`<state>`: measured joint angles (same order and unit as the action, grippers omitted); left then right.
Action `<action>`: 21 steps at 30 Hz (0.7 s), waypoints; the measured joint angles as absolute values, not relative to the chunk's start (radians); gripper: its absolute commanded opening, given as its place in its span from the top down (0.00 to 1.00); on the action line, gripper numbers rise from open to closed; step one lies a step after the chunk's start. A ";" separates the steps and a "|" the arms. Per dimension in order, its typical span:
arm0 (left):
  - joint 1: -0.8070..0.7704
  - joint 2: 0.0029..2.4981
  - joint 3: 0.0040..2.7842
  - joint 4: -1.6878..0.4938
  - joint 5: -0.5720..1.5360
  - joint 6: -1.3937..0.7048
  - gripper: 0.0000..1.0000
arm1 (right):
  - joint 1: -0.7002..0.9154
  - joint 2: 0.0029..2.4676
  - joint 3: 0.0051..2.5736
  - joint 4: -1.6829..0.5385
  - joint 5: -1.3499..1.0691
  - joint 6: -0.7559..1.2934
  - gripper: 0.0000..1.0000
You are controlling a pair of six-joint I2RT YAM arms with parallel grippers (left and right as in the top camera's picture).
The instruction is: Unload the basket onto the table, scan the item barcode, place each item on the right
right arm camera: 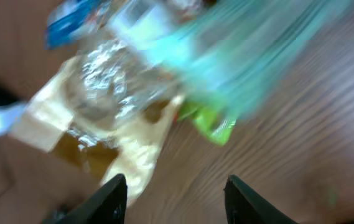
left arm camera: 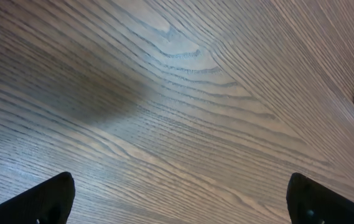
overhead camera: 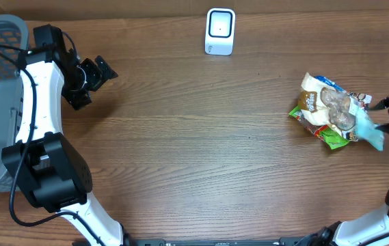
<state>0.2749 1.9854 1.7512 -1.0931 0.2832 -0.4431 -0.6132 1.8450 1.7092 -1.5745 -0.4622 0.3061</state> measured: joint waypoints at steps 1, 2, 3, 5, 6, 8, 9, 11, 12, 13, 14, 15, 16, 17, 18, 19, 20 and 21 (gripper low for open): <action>0.274 1.985 1.751 -1.092 0.283 -0.443 0.00 | -0.612 1.845 1.731 -1.598 -0.479 0.287 0.50; 0.274 1.985 1.751 -1.092 0.283 -0.443 0.00 | -0.609 1.843 1.764 -1.634 -0.502 0.259 0.50; 0.275 1.985 1.751 -1.093 0.283 -0.443 0.00 | -0.605 1.843 1.804 -1.674 -0.519 0.232 0.45; 0.275 1.985 1.751 -1.092 0.283 -0.443 0.00 | -0.583 1.825 1.862 -1.690 -0.543 0.192 0.42; 0.275 1.985 1.751 -1.093 0.283 -0.443 0.00 | -0.555 1.798 1.887 -1.687 -0.549 0.168 0.39; 0.275 1.985 1.751 -1.093 0.283 -0.443 0.00 | -0.506 1.754 1.905 -1.687 -0.548 0.149 0.19; 0.275 1.985 1.751 -1.092 0.283 -0.443 0.00 | -0.470 1.719 1.916 -1.691 -0.541 0.136 0.00; 0.275 1.985 1.751 -1.092 0.283 -0.443 0.00 | -0.392 1.642 1.943 -1.691 -0.527 0.131 0.00; 0.275 1.985 1.751 -1.093 0.283 -0.443 0.00 | -0.369 1.620 1.950 -1.690 -0.524 0.126 0.00; 0.274 1.985 1.751 -1.092 0.283 -0.443 0.00 | -0.311 1.547 1.970 -1.691 -0.518 0.123 0.00; 0.275 1.985 1.751 -1.092 0.283 -0.443 0.00 | -0.283 1.500 1.976 -1.691 -0.513 0.121 0.00; 0.275 1.985 1.751 -1.092 0.283 -0.443 0.00 | -0.250 1.443 1.979 -1.691 -0.511 0.120 0.00; 0.275 1.985 1.751 -1.093 0.283 -0.443 0.01 | -0.214 1.381 1.983 -1.692 -0.515 0.120 0.00; 0.274 1.985 1.751 -1.092 0.283 -0.443 0.01 | -0.201 1.361 1.985 -1.692 -0.516 0.119 0.00; 0.275 1.985 1.751 -1.092 0.283 -0.443 0.00 | -0.171 1.318 1.988 -1.692 -0.517 0.119 0.00; 0.275 1.985 1.751 -1.093 0.283 -0.443 0.00 | -0.147 1.277 1.992 -1.692 -0.521 0.120 0.00; 0.275 1.985 1.751 -1.092 0.283 -0.443 0.00 | -0.134 1.245 1.995 -1.694 -0.520 0.119 0.00; 0.275 1.985 1.751 -1.092 0.283 -0.443 0.00 | -0.130 1.230 1.996 -1.693 -0.520 0.120 0.00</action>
<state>0.2749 1.9854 1.7512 -1.0924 0.2832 -0.4431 -0.1295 1.2304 1.9957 -1.6932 -0.5201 0.1200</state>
